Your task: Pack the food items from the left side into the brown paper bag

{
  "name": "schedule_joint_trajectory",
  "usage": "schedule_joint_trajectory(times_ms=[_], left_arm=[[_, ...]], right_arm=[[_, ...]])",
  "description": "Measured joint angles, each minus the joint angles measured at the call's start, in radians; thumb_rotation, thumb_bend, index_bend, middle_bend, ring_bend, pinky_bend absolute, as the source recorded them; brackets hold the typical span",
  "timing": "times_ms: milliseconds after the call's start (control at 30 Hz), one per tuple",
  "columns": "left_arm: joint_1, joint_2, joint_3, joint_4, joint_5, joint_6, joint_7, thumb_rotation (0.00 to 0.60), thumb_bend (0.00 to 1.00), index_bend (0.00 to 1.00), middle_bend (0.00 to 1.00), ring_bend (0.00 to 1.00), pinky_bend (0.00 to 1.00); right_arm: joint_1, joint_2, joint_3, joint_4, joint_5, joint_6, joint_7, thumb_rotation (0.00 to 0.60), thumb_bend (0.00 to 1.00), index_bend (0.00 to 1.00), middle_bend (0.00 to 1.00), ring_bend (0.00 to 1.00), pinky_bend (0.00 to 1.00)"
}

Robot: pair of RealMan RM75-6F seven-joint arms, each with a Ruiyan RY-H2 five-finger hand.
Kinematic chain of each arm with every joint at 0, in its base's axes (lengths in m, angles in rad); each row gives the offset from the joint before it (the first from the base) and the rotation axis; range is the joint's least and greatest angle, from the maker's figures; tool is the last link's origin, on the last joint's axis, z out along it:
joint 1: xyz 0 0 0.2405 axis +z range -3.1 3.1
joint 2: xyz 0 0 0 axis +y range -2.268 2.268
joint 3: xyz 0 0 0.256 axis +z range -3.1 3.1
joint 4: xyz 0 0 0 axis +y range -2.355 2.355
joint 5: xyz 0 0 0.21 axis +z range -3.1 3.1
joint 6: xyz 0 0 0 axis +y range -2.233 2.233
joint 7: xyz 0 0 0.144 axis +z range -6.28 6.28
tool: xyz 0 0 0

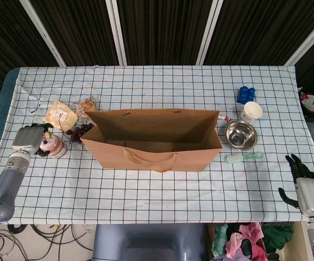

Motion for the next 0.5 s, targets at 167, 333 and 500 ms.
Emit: schedule_joint_trajectory(times_ms=[167,333,500], left_arm=[[-0.005,-0.005,0.006,0.009,-0.010,-0.002,0.003,0.600,0.22,0.21,0.26,0.17,0.26],[-0.006,-0.008,0.004,0.019,0.001,-0.005,-0.010,0.600,0.22,0.24,0.28,0.18,0.26],[-0.009,-0.013,0.006,0.026,0.003,-0.006,-0.012,0.600,0.23,0.24,0.29,0.19,0.27]], right_arm=[[0.000,0.000,0.000,0.001,0.001,0.000,-0.002,0.600,0.27,0.03,0.03,0.14,0.27],[0.001,0.000,0.001,0.001,0.006,-0.003,0.002,0.600,0.27,0.03,0.03,0.14,0.27],[0.003,-0.002,0.002,0.003,0.006,-0.005,0.002,0.600,0.27,0.03,0.03,0.14,0.27]])
